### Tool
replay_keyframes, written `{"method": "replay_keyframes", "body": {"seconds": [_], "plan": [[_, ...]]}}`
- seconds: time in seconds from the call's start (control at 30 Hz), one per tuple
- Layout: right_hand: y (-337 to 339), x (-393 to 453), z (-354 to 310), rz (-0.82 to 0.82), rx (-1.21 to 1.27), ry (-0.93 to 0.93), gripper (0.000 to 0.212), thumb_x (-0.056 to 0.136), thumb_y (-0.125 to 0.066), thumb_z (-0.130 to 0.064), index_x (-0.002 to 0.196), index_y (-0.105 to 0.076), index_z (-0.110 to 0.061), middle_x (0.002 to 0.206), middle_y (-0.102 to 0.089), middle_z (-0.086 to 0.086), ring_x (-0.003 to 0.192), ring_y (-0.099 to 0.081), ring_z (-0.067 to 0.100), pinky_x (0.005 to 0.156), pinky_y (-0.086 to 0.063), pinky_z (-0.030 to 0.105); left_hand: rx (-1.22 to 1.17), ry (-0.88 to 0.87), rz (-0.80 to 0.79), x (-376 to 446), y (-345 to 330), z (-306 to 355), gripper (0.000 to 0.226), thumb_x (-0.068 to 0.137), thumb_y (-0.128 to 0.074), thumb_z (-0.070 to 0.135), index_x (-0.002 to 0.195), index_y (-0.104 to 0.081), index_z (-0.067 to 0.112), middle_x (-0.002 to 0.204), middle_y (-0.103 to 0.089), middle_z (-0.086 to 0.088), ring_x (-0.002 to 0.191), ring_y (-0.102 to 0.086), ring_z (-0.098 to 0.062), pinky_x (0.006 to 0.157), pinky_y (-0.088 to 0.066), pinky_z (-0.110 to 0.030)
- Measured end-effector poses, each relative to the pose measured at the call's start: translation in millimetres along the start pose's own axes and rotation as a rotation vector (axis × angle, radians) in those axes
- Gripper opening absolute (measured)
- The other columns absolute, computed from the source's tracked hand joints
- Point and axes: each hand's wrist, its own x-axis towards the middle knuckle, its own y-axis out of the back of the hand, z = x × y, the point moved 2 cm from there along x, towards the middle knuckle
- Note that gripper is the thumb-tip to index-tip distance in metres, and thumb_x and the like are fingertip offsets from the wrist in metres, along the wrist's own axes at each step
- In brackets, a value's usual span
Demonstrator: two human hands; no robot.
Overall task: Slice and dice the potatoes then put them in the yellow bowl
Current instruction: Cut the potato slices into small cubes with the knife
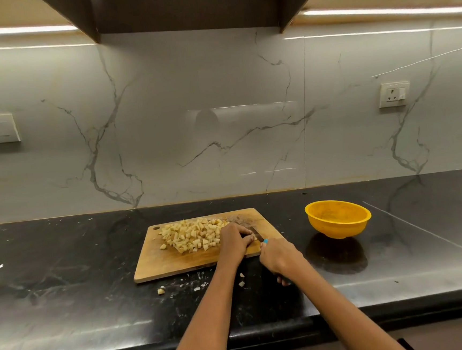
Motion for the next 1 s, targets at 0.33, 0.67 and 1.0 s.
{"method": "replay_keyframes", "body": {"seconds": [0.33, 0.67, 1.0], "plan": [[-6, -23, 8, 0.068, -0.196, 0.088, 0.034, 0.102, -0.036, -0.026, 0.122, -0.054, -0.005, 0.121, -0.060, 0.012, 0.110, -0.060, 0.026, 0.092, -0.049, 0.034, 0.000, 0.020, 0.044, -8, -1, 2, 0.021, 0.084, -0.067, 0.014, 0.103, -0.071, 0.007, 0.105, -0.071, -0.007, 0.100, -0.063, -0.014, 0.082, -0.037, -0.013], [-5, -25, 26, 0.226, -0.093, 0.082, 0.044, 0.102, -0.032, -0.040, 0.117, -0.056, -0.007, 0.110, -0.064, 0.006, 0.098, -0.063, 0.018, 0.074, -0.047, 0.026, -0.003, 0.019, 0.026, -6, -1, 1, 0.032, 0.083, -0.068, 0.013, 0.115, -0.066, 0.009, 0.116, -0.066, -0.005, 0.111, -0.058, -0.015, 0.093, -0.036, -0.017], [-6, -8, 12, 0.148, 0.017, 0.088, 0.038, 0.103, -0.029, -0.039, 0.092, -0.051, -0.010, 0.071, -0.053, 0.002, 0.057, -0.054, 0.010, 0.054, -0.048, 0.021, 0.021, 0.040, 0.055, -6, 2, -3, 0.026, 0.082, -0.069, 0.012, 0.108, -0.069, 0.007, 0.111, -0.068, -0.006, 0.105, -0.060, -0.013, 0.084, -0.035, -0.011]]}}
